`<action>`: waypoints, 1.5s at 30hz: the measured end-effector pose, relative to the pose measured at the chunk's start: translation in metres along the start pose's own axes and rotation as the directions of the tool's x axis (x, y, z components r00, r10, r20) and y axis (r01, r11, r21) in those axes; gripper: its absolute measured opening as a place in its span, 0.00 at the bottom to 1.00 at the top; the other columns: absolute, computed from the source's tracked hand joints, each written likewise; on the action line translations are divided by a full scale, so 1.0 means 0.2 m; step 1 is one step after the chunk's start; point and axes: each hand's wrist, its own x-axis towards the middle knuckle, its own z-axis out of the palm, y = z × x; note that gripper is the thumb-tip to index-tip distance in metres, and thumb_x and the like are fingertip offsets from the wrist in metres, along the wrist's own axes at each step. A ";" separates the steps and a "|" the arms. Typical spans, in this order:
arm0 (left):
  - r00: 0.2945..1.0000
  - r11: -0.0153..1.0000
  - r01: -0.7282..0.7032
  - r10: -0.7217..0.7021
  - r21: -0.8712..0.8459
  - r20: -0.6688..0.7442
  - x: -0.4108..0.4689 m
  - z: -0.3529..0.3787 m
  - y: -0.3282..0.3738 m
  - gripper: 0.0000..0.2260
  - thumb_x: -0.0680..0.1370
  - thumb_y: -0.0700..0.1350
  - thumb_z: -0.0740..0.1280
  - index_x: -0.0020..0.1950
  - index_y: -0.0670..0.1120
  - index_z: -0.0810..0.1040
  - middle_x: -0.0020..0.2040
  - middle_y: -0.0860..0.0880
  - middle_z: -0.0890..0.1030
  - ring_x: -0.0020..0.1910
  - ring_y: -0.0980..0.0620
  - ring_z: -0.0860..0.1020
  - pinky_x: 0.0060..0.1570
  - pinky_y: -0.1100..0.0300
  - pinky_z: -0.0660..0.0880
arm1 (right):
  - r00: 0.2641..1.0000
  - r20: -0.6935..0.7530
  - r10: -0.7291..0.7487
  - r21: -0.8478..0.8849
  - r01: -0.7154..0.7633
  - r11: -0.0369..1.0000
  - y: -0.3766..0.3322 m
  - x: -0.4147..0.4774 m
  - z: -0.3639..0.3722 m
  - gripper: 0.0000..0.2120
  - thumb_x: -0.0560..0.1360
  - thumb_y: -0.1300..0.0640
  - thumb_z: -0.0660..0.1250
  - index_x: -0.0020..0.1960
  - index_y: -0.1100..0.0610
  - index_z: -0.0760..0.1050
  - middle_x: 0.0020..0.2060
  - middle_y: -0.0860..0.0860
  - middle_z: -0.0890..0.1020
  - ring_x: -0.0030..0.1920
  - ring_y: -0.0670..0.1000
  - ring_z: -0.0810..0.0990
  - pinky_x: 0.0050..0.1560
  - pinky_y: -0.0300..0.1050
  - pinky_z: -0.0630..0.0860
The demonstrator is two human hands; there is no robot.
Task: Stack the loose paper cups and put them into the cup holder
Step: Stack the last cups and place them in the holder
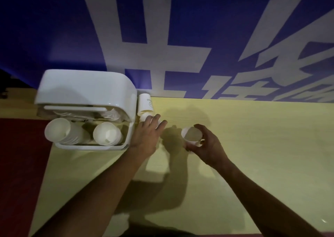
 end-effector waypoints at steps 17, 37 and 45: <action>0.952 0.636 0.167 -0.303 -0.754 -0.045 0.08 -0.13 0.02 0.36 0.67 0.60 0.81 0.70 0.53 0.72 0.66 0.52 0.78 0.62 0.49 0.75 0.59 0.50 0.74 | 0.972 -0.103 0.210 0.388 -0.155 0.909 -0.05 -0.24 -0.12 0.33 0.71 0.38 0.74 0.72 0.44 0.71 0.65 0.39 0.77 0.62 0.43 0.77 0.51 0.41 0.79; 0.854 0.173 0.114 -0.520 -0.978 0.008 -0.98 0.00 -0.60 0.33 0.65 0.63 0.77 0.69 0.59 0.73 0.63 0.62 0.79 0.62 0.60 0.77 0.58 0.60 0.76 | 0.980 -0.138 -0.141 0.320 0.179 0.931 -1.03 -0.25 0.55 0.26 0.72 0.44 0.75 0.67 0.43 0.70 0.63 0.40 0.78 0.61 0.48 0.78 0.51 0.47 0.80; 0.852 0.167 0.124 -0.524 -0.978 0.019 -1.15 0.07 -0.80 0.34 0.67 0.61 0.81 0.70 0.59 0.73 0.64 0.60 0.80 0.62 0.56 0.78 0.62 0.48 0.77 | 0.957 -0.163 -0.240 0.084 0.256 0.963 -1.11 -0.14 0.82 0.33 0.71 0.40 0.77 0.71 0.47 0.70 0.63 0.35 0.76 0.63 0.40 0.76 0.56 0.37 0.75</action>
